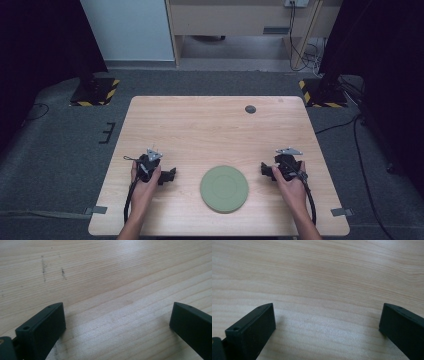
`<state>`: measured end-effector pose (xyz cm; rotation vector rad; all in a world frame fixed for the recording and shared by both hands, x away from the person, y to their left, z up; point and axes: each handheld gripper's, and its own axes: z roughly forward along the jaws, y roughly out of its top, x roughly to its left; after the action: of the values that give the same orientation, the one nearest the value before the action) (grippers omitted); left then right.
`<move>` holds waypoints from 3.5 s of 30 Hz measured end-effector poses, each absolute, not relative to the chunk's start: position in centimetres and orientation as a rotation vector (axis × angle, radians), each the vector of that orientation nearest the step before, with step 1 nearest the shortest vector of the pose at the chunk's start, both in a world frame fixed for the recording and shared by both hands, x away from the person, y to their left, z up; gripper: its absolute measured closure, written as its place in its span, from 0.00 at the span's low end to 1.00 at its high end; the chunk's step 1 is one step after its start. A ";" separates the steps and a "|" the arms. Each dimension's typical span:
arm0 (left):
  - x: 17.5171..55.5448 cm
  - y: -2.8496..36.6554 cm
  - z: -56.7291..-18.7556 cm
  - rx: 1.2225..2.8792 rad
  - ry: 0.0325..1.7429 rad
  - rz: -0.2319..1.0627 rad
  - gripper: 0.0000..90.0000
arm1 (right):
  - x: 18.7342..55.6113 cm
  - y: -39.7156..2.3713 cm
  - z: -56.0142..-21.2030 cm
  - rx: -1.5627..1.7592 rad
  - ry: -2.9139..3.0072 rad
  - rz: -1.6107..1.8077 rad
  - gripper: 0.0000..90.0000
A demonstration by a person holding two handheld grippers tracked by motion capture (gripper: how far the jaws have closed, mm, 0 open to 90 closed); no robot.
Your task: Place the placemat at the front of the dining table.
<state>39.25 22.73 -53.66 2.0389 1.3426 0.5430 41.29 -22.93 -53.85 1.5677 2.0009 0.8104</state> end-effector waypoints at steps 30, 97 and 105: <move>33.8 18.3 -52.9 2.081 1.066 0.419 0.03 | 33.0 -20.4 -51.7 1.189 2.259 1.039 0.08; 33.6 14.7 -53.1 2.100 1.020 0.407 0.02 | 32.6 -17.8 -52.5 1.106 2.329 0.978 0.03; 33.2 14.8 -52.9 2.104 1.006 0.408 0.03 | 32.3 -17.8 -52.3 1.084 2.337 0.987 0.06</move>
<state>33.24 14.82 -52.85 2.1035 1.0062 0.4085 32.27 -17.80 -52.31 1.0844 2.3367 0.9869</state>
